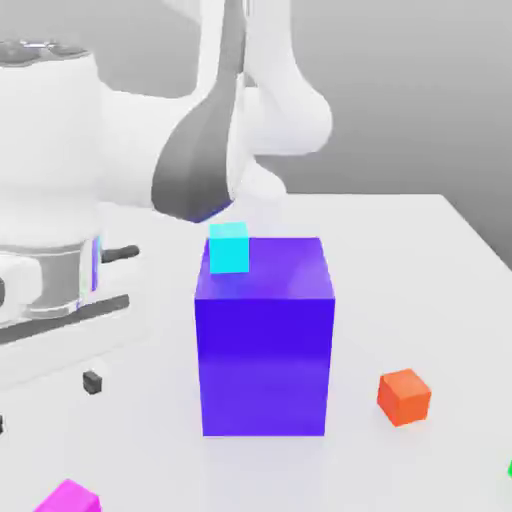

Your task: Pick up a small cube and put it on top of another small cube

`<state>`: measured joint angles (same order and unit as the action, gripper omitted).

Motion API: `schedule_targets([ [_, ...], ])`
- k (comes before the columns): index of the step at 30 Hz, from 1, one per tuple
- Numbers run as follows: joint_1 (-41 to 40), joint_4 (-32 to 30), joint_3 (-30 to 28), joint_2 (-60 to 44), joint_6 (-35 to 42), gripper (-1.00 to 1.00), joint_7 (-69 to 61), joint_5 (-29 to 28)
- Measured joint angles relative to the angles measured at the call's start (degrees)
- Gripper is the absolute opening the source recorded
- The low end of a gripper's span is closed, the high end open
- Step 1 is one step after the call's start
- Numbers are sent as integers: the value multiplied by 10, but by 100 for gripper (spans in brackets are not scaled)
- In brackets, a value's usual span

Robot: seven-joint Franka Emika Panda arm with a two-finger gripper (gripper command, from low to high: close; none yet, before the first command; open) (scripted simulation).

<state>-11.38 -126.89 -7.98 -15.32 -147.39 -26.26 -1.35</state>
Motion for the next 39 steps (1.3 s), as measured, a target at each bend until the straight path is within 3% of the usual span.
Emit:
schedule_targets([
  [7, -64, 20, 46, -139, -68, 0, -141, 51],
  [8, -67, 24, 48, -160, -83, -100, -143, 53],
  [15, -68, 25, 49, -164, -85, -100, -144, 54],
  [19, -62, 10, 43, -96, -32, -100, -137, 46],
  [39, 270, 30, 95, -55, 28, -100, 387, 5],
])
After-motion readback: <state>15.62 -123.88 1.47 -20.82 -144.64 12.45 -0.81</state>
